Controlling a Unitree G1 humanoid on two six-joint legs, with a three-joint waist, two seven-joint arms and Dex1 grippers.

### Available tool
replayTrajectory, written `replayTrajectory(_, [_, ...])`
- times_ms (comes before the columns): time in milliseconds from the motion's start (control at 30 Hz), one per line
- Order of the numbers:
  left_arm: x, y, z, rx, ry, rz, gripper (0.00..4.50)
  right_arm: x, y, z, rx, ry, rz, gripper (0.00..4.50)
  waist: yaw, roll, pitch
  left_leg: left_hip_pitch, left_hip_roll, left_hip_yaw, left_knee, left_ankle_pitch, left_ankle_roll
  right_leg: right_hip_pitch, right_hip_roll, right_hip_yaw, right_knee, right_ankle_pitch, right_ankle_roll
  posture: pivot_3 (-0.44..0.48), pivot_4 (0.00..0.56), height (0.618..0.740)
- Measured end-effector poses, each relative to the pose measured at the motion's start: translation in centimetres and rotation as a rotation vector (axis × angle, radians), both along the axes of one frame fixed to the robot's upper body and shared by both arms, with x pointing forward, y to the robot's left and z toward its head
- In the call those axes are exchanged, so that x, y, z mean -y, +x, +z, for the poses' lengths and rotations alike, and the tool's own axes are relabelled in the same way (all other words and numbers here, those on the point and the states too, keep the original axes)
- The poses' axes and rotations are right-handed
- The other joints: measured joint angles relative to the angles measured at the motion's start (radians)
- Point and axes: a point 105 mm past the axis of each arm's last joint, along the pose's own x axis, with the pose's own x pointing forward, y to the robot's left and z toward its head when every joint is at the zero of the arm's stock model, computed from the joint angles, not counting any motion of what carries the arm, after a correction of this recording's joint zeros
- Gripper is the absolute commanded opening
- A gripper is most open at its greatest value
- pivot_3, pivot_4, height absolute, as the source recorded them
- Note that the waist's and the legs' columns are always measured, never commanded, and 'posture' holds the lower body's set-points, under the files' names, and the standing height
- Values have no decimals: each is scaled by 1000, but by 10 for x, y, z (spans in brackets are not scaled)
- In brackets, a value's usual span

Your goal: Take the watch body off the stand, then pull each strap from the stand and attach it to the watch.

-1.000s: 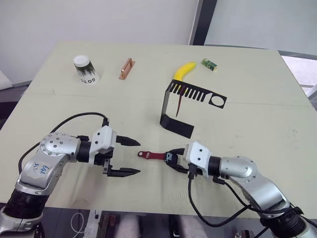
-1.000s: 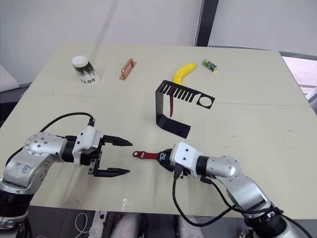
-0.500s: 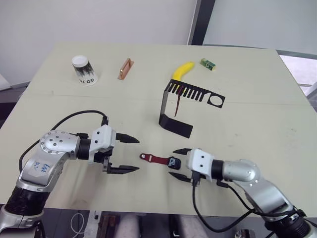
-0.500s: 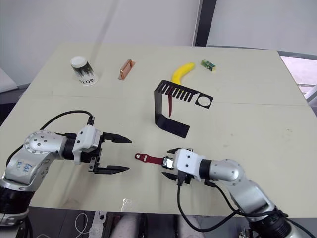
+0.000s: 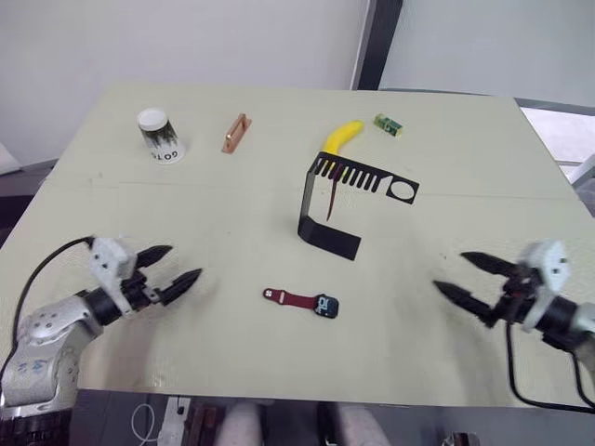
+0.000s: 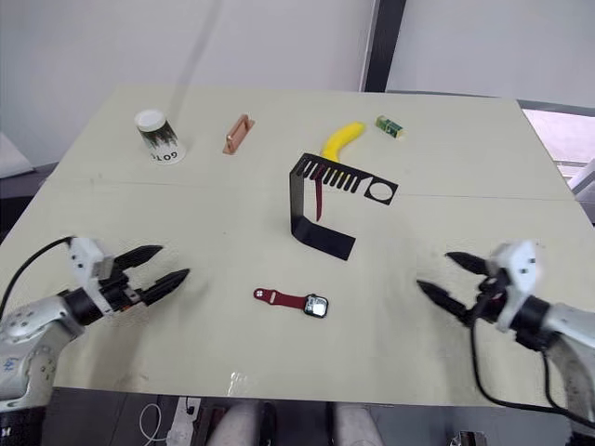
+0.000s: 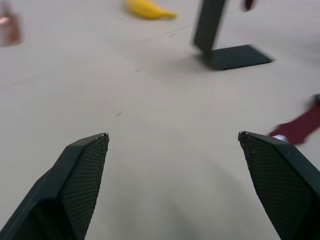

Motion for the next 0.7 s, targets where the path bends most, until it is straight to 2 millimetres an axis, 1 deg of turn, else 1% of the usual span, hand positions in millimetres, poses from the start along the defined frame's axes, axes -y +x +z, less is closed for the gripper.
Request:
replayTrajectory(33, [-13,-2,-2,-8,-10,64,4500,14,-1,4,13,12,-55,3915,0,0,0,0,0,0,0,0,0,0,0,0,-1,0,0,0,150,740])
replayTrajectory(67, [-19,-3,-1,-4,-19,97,4500,19,-4,6,20,19,-76,3657,1,0,0,0,0,0,0,0,0,0,0,0,-1,0,0,0,150,740])
replayTrajectory(100, [-23,-3,4,13,-26,120,4500,20,-6,7,21,32,-78,3206,1,0,0,0,0,0,0,0,0,1,0,0,-1,0,0,0,150,740])
replayTrajectory(133, [-22,-3,14,41,-43,124,4500,16,-7,8,24,59,-63,2865,1,0,0,0,0,0,1,0,0,1,-1,0,-1,0,0,0,150,740])
replayTrajectory(167, [-18,-3,19,57,-50,112,4500,12,-7,8,25,69,-52,2403,1,0,0,0,0,0,1,0,0,1,-1,0,-1,0,0,0,150,740])
replayTrajectory(233, [-4,-2,29,84,-57,66,4500,1,-5,9,33,83,-14,1654,2,0,0,0,0,0,1,0,0,1,-1,0,0,0,0,0,150,740])
replayTrajectory(267, [7,-2,34,92,-56,23,4500,-7,-2,9,36,87,13,1216,1,0,0,0,0,0,1,0,-1,1,-1,0,0,0,0,0,150,740])
replayTrajectory(300, [16,-2,36,98,-55,-10,4500,-13,-1,10,39,89,34,638,1,0,0,0,0,0,1,0,-1,1,-1,0,0,0,0,0,150,740])
replayTrajectory(333, [31,-2,40,103,-57,-63,4500,-25,2,10,42,93,75,148,1,0,0,0,0,0,1,2,-3,1,-1,0,0,0,0,0,150,740])
replayTrajectory(367, [52,0,47,112,-83,-129,4500,-42,9,10,52,105,126,53,1,0,0,0,0,0,1,3,-5,1,0,0,0,0,0,0,150,740])
replayTrajectory(433, [86,2,57,131,-107,-239,4500,-72,21,13,78,119,197,53,-2,0,0,0,0,0,1,4,-7,1,0,1,0,0,0,0,150,740])
replayTrajectory(467, [99,2,60,139,-112,-272,4500,-82,28,13,83,114,211,53,-3,0,0,0,0,0,2,4,-7,0,0,0,1,0,0,0,150,740])
replayTrajectory(500, [110,4,62,143,-116,-292,4500,-91,36,11,85,99,211,53,-3,0,0,0,0,0,1,4,-7,0,1,0,2,0,0,0,150,740])
replayTrajectory(567, [135,13,60,153,-106,-287,4500,-109,60,0,75,69,173,53,-1,0,0,-1,-1,0,2,4,-8,-1,0,0,3,0,0,0,150,740])
replayTrajectory(667, [163,17,57,148,-125,-300,4500,-130,73,-17,36,49,168,53,1,0,0,-2,-1,0,2,4,-8,-1,0,0,4,0,0,0,150,740])
replayTrajectory(700, [166,18,56,144,-126,-294,4500,-135,76,-21,26,46,162,53,1,0,0,-2,0,0,2,4,-8,-1,0,0,4,0,0,0,150,740])
